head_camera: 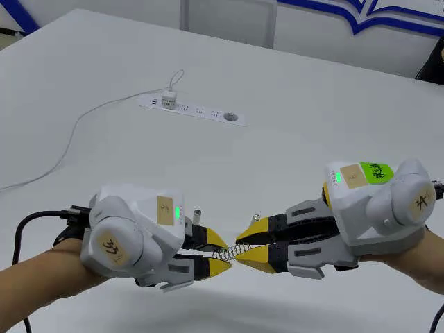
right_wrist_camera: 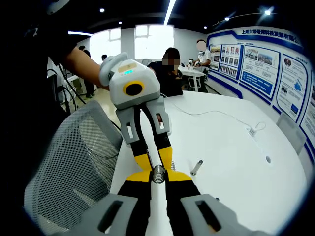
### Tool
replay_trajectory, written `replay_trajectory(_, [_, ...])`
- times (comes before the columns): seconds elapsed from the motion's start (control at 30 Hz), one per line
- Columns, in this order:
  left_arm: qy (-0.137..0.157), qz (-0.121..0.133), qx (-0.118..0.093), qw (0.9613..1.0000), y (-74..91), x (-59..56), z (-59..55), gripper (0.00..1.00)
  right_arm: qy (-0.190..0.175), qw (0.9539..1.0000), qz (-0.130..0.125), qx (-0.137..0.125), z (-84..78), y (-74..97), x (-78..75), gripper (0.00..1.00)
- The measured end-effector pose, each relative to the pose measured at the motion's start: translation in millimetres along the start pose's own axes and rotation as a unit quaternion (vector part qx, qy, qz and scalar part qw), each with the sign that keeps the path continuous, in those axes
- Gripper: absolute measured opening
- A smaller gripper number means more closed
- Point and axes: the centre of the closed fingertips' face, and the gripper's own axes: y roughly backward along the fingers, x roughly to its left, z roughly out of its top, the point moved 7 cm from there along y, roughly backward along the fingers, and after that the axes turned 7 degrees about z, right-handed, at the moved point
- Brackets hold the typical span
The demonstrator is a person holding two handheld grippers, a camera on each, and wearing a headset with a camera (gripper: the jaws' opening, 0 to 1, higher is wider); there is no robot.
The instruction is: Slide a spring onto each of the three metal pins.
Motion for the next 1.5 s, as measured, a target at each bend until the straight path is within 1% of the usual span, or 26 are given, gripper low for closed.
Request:
replay_trajectory(0.13, [0.004, 0.001, -0.002, 1.0, -1.2, -0.1, 0.8, 0.1, -0.004, 1.0, -0.002, -0.006, 1.3, 0.5, -0.2, 0.11])
replay_trajectory(0.23, [0.009, 0.0, -0.006, 0.9999, -2.0, -0.2, 1.8, 0.1, -0.008, 0.9998, -0.004, -0.017, 4.0, 0.6, 0.0, 0.11])
replay_trajectory(0.37, [0.011, -0.001, -0.009, 0.9999, -3.3, -0.7, 3.7, 0.1, -0.01, 0.9996, -0.005, -0.027, 7.6, 0.3, 0.1, 0.11])
replay_trajectory(0.5, [0.014, 0.0, -0.011, 0.9998, -4.5, -1.1, 4.8, 0.1, -0.011, 0.9994, -0.003, -0.032, 9.6, -0.7, -0.3, 0.11])
replay_trajectory(0.73, [0.018, 0.001, -0.012, 0.9998, -4.5, -2.5, 4.8, 0.1, -0.015, 0.9994, 0.001, -0.032, 10.6, -2.8, 0.0, 0.11])
replay_trajectory(0.8, [0.024, 0.003, -0.015, 0.9996, -4.5, -2.4, 5.4, 0.1, -0.016, 0.9993, -0.001, -0.033, 10.8, -3.2, 0.0, 0.11])
replay_trajectory(0.9, [0.032, 0.006, -0.024, 0.9992, -4.3, -1.1, 7.9, 0.1, -0.015, 0.9994, -0.005, -0.031, 10.2, -3.8, -0.5, 0.11])
replay_trajectory(0.97, [0.032, 0.006, -0.026, 0.9991, -4.6, -0.7, 8.5, 0.1, -0.016, 0.9993, -0.009, -0.033, 10.8, -3.8, -1.1, 0.11])
replay_trajectory(1.03, [0.039, 0.009, -0.031, 0.9987, -4.1, 0.6, 8.8, 0.1, -0.013, 0.9992, -0.012, -0.034, 11.9, -2.9, -1.5, 0.11])
replay_trajectory(1.2, [0.034, 0.014, -0.031, 0.9988, -4.1, 1.6, 9.4, 0.11, -0.02, 0.9988, -0.018, -0.04, 12.3, -2.1, -2.7, 0.11])
replay_trajectory(1.23, [0.049, 0.01, -0.031, 0.9983, -4.4, 1.1, 9.4, 0.11, -0.024, 0.9986, -0.019, -0.043, 12.6, -2.3, -3.0, 0.11])
replay_trajectory(1.33, [0.042, 0.019, -0.029, 0.9985, -4.3, 3.0, 8.9, 0.11, -0.024, 0.9985, -0.024, -0.042, 13.0, -2.9, -4.3, 0.11])
replay_trajectory(1.37, [0.047, 0.021, -0.029, 0.9983, -4.2, 3.2, 8.8, 0.11, -0.025, 0.9985, -0.025, -0.042, 13.3, -2.8, -5.0, 0.11])
replay_trajectory(1.43, [0.048, 0.026, -0.03, 0.9981, -4.1, 4.6, 8.9, 0.12, -0.026, 0.9984, -0.028, -0.043, 13.7, -2.4, -6.3, 0.11])
replay_trajectory(1.5, [0.049, 0.031, -0.027, 0.998, -3.7, 5.6, 7.7, 0.14, -0.027, 0.9981, -0.032, -0.045, 14.4, -1.2, -8.5, 0.11])
